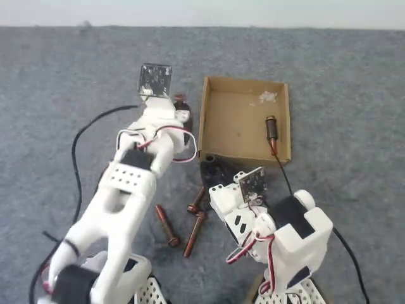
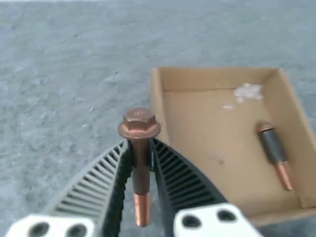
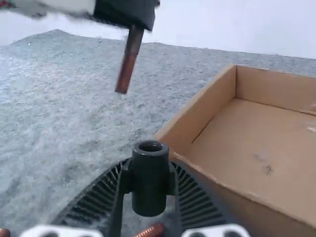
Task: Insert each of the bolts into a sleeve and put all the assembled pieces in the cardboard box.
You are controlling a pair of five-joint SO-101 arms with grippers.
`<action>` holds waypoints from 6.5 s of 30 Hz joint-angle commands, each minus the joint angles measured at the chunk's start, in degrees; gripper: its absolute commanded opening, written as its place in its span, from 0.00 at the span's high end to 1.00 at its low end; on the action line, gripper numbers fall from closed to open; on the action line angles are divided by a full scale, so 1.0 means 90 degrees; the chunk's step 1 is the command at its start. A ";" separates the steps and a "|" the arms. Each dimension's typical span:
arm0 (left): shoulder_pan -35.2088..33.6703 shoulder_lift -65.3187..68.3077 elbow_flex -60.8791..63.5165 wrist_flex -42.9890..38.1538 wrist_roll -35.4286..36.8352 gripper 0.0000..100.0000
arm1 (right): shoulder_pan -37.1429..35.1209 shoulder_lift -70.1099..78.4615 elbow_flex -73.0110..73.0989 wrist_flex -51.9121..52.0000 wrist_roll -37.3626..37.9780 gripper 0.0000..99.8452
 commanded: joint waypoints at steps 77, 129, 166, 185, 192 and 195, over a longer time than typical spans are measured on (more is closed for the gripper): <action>0.1397 -0.1973 0.1617 -0.0547 0.0703 0.98 | 0.0112 0.0005 -0.0039 -0.0611 0.0107 0.99; 0.1651 -0.2295 0.2046 -0.0400 0.0703 0.98 | 0.0210 -0.0054 0.0020 -0.0747 0.0107 0.99; 0.1573 -0.2286 0.2535 -0.0381 -0.0068 0.98 | 0.0376 -0.0054 0.0000 -0.0806 0.0107 0.99; 0.1524 -0.2295 0.2945 -0.0987 -0.0039 0.63 | 0.0376 -0.0054 -0.0029 -0.0786 0.0107 0.99; 0.1524 -0.2315 0.2828 -0.0987 -0.0029 0.63 | 0.0376 -0.0044 -0.0039 -0.0786 0.0107 0.99; 0.1514 -0.2315 0.2681 -0.0987 -0.0020 0.63 | 0.0376 -0.0044 -0.0039 -0.0786 0.0107 0.99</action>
